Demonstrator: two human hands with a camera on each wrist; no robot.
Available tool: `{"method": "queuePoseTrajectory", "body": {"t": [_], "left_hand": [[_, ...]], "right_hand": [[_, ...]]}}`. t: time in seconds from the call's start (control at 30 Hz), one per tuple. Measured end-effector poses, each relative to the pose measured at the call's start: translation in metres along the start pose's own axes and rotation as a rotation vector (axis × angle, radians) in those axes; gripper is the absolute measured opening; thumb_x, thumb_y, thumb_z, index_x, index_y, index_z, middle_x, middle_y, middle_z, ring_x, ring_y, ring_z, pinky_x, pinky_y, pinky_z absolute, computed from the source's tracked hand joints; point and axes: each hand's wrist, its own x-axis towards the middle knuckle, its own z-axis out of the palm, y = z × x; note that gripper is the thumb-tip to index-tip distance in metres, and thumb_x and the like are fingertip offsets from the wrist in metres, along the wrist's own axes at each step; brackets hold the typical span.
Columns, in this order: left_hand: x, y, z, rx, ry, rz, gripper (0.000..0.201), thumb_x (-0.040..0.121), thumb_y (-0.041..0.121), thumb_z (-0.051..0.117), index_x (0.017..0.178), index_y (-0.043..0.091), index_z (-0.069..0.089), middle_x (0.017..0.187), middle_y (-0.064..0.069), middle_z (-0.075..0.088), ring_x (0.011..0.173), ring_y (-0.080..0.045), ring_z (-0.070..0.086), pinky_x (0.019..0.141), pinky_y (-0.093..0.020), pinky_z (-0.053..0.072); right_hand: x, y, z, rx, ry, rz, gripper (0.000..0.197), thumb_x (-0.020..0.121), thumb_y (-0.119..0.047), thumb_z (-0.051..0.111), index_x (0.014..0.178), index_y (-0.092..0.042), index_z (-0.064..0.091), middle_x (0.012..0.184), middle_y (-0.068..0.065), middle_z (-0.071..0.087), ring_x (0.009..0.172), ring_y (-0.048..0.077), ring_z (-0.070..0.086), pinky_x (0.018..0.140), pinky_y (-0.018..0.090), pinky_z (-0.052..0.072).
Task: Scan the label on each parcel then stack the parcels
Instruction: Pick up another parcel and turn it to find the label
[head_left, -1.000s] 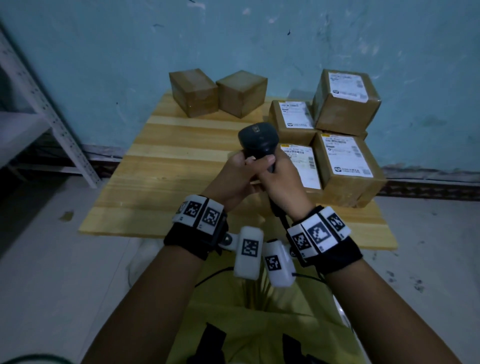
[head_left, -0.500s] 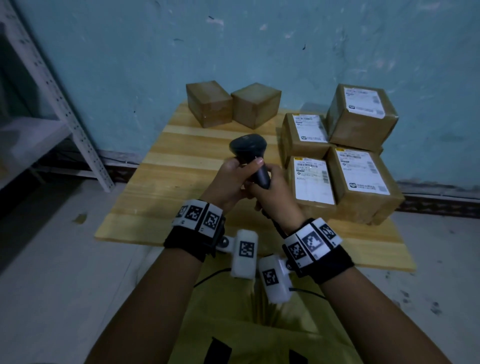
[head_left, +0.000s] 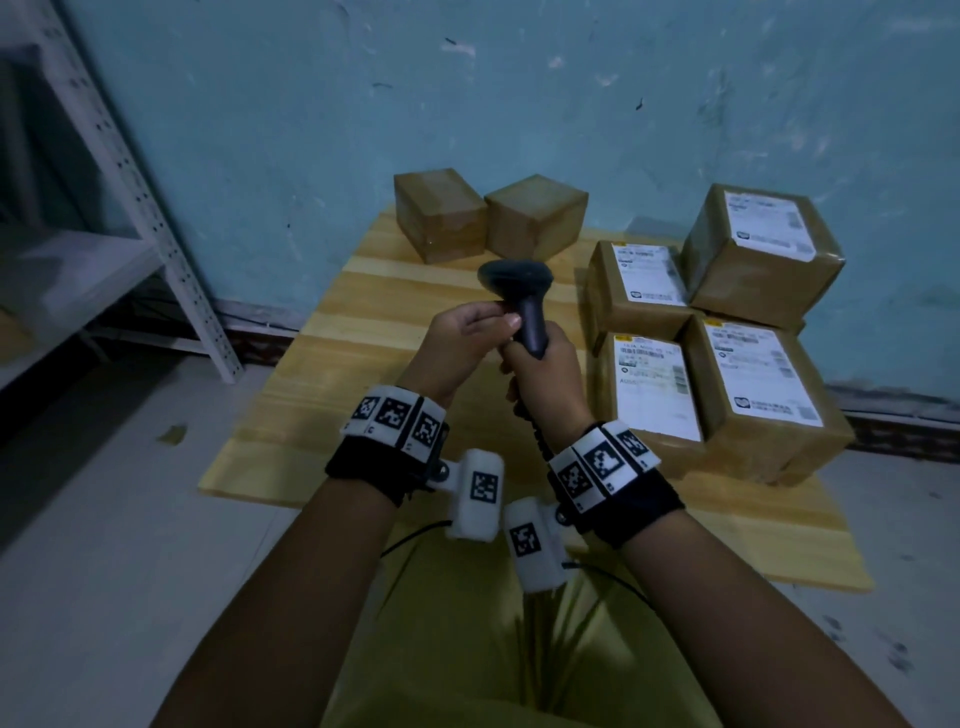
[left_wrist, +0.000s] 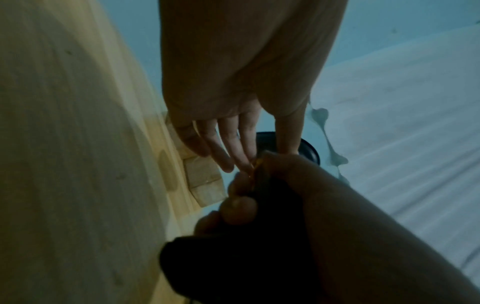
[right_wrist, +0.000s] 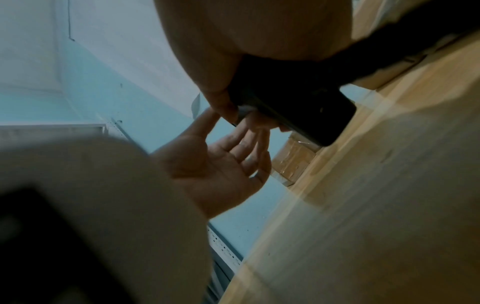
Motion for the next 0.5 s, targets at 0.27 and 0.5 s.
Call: {"method": "queuePoseTrajectory", "body": {"t": [0.27, 0.5], "left_hand": [[0.049, -0.009, -0.038, 0.025, 0.101, -0.302, 0.012, 0.096, 0.025, 0.048, 0.099, 0.015, 0.054, 0.084, -0.001, 0.053, 0.076, -0.014, 0.053, 0.069, -0.028, 0.038], [0.110, 0.019, -0.065, -0.109, 0.244, -0.303, 0.029, 0.096, 0.032, 0.048, 0.119, 0.013, 0.050, 0.101, -0.004, 0.047, 0.088, -0.020, 0.054, 0.083, -0.036, 0.043]], "right_hand": [[0.040, -0.011, 0.015, -0.014, 0.004, 0.106, 0.015, 0.089, -0.015, 0.053, 0.102, -0.012, 0.047, 0.069, 0.002, 0.050, 0.054, 0.018, 0.048, 0.050, 0.029, 0.039], [0.099, -0.059, 0.024, 0.138, 0.020, 0.112, 0.021, 0.087, -0.004, 0.053, 0.069, -0.011, 0.045, 0.059, 0.005, 0.043, 0.050, 0.017, 0.042, 0.052, 0.029, 0.037]]}}
